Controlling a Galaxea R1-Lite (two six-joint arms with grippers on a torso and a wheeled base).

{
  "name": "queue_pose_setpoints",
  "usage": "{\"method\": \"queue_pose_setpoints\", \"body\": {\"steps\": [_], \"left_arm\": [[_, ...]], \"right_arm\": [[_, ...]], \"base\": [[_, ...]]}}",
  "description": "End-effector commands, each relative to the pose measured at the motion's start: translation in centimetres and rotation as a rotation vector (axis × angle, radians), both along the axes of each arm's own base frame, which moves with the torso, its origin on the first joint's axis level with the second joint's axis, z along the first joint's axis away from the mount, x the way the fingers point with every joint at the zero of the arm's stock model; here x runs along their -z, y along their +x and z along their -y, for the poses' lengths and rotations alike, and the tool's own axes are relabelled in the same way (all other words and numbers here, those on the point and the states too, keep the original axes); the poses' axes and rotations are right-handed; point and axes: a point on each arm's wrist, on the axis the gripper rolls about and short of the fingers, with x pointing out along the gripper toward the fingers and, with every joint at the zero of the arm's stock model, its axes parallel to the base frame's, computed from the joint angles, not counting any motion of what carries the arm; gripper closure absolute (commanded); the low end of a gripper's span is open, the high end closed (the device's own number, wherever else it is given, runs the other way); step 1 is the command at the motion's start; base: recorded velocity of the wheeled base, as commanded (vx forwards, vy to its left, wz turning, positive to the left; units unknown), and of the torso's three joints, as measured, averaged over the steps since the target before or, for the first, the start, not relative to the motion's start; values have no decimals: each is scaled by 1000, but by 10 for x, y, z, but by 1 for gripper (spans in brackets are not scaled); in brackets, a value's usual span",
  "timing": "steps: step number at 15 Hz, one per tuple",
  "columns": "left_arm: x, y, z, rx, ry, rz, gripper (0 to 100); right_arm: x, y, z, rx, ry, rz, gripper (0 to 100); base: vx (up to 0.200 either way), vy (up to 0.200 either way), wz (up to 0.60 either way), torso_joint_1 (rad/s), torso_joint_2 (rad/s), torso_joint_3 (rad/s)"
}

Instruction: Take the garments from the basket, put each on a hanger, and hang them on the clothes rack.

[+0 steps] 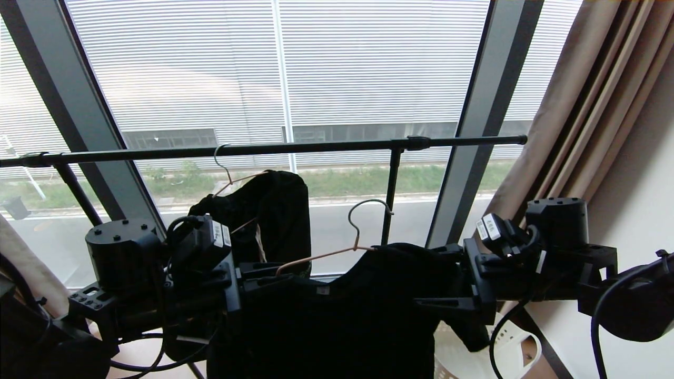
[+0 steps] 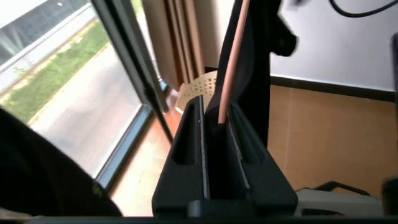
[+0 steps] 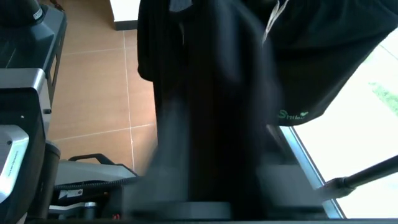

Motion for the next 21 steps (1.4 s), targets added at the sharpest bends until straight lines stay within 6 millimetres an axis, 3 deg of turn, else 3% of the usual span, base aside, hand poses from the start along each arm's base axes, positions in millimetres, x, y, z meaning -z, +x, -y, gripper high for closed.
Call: {"method": "queue_pose_setpoints", "body": {"steps": [1, 10, 17, 21], "left_arm": [[-1, 3, -6, -22, -4, 11, 100], [-2, 2, -17, -17, -21, -4, 100], [-9, -3, -20, 0, -52, -20, 100], [-9, -4, -21, 2, -53, -20, 100]], "right_arm": [[1, 3, 6, 18, 2, 6, 0], [2, 16, 28, 97, 21, 71, 0], [27, 34, 39, 148, 3, 12, 0], [21, 40, 58, 203, 19, 74, 0]], "base": [[0, 0, 0, 0, 0, 0], [0, 0, 0, 0, 0, 0], [0, 0, 0, 0, 0, 0], [0, 0, 0, 0, 0, 0]]}}
